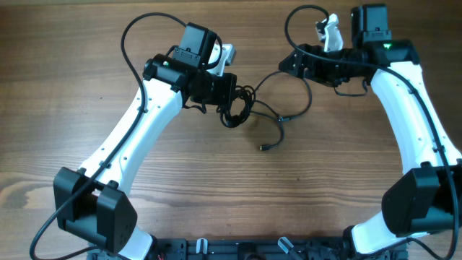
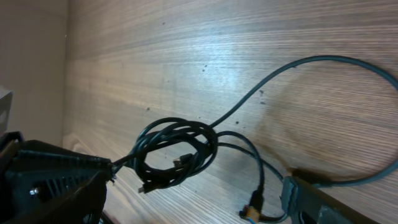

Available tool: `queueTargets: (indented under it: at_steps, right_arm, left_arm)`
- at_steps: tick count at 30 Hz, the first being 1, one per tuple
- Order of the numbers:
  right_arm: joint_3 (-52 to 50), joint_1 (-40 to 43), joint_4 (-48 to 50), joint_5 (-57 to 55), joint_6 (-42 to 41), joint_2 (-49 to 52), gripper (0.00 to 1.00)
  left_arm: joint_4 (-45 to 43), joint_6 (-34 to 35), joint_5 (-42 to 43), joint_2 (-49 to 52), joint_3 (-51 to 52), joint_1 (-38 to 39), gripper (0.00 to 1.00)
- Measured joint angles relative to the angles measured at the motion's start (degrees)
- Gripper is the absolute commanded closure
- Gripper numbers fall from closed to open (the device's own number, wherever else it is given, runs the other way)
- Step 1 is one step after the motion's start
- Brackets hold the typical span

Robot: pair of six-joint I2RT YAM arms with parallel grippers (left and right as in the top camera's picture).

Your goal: Untangle cables

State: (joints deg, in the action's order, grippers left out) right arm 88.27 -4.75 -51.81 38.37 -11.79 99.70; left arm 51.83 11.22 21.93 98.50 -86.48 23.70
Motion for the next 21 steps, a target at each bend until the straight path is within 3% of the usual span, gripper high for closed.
queueTargets:
  at_steps: [13,21]
  right_arm:
    - [0.0,-7.0,1.7,0.1,-3.4,0.0,0.08]
    - [0.0,-11.7,4.3,-1.4,-5.2,1.2,0.11]
  left_arm:
    - [-0.2,4.5,5.9,-6.8,0.0,-5.7,0.96]
    - [-3.4,7.3,16.3,-6.8,0.0,-9.7,0.96]
